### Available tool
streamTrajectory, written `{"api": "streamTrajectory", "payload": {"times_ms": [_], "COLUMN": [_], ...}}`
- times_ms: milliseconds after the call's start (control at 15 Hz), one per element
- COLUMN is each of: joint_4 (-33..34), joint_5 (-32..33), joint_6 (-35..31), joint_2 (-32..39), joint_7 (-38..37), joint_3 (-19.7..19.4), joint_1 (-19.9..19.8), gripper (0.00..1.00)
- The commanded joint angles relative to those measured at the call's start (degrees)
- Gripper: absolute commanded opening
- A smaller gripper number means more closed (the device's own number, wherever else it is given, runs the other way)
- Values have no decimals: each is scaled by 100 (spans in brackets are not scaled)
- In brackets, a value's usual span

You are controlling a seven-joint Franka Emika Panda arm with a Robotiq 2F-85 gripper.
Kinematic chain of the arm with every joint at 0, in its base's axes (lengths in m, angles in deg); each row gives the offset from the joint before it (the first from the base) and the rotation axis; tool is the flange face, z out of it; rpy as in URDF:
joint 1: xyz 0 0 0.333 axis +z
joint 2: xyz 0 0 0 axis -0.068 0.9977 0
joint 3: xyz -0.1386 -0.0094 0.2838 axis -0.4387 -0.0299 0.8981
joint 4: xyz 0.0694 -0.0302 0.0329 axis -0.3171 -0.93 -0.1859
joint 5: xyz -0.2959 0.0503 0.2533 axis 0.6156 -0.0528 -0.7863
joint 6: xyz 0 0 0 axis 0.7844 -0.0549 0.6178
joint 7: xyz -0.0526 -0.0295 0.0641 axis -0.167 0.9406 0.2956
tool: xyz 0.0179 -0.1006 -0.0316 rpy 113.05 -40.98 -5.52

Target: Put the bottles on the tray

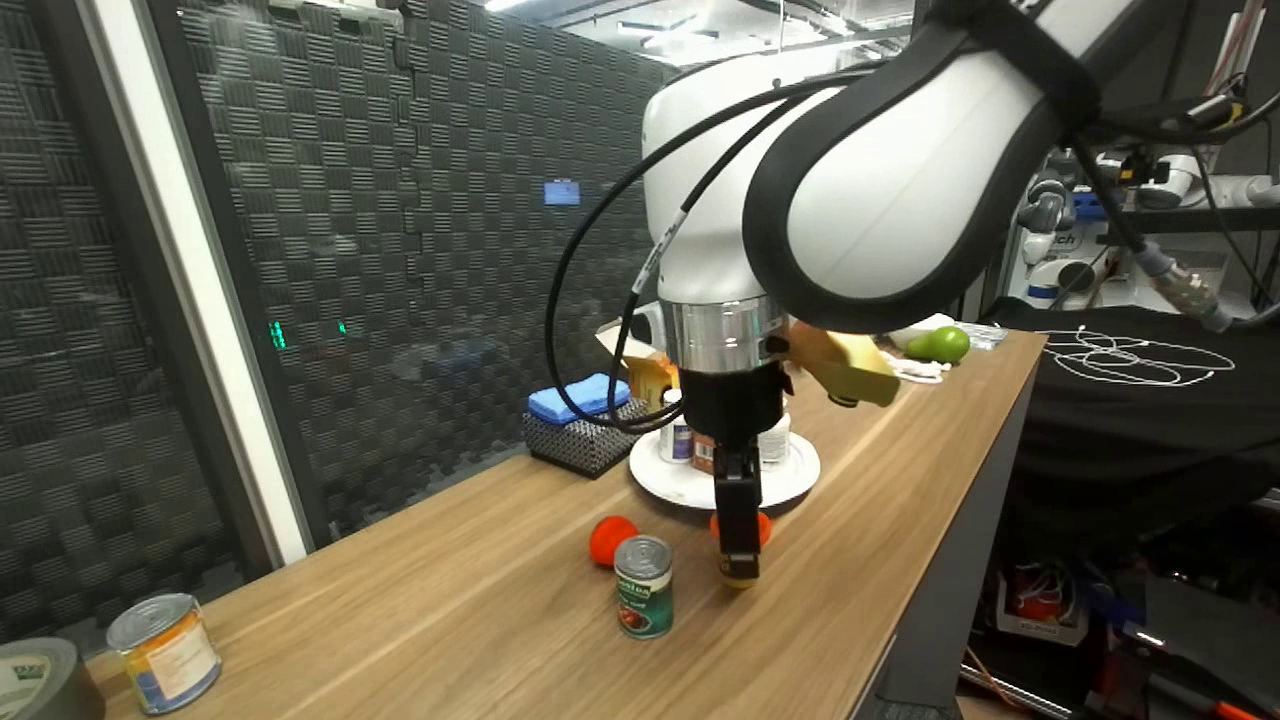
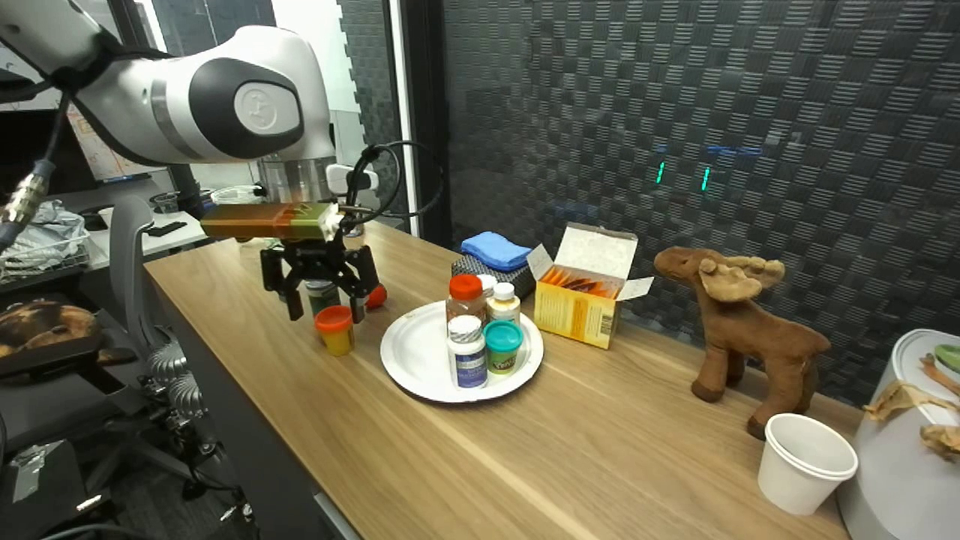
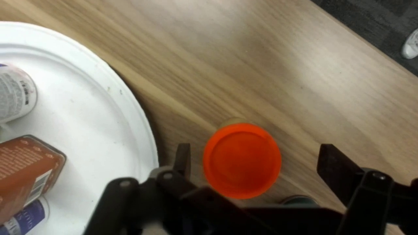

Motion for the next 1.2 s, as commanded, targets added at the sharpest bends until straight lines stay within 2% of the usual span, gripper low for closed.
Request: {"api": "streamTrajectory", "payload": {"times_ms": [0, 400, 800, 1133], "joint_4": [18, -45, 23, 267], "joint_5": [237, 359, 365, 1229], "joint_6": [-172, -262, -488, -360], "joint_2": [-16, -160, -517, -413], "joint_7": [-84, -68, -306, -782], "joint_3": [-50, -57, -255, -598], "joint_1": [21, 7, -136, -269], "gripper": [74, 29, 29, 29]}}
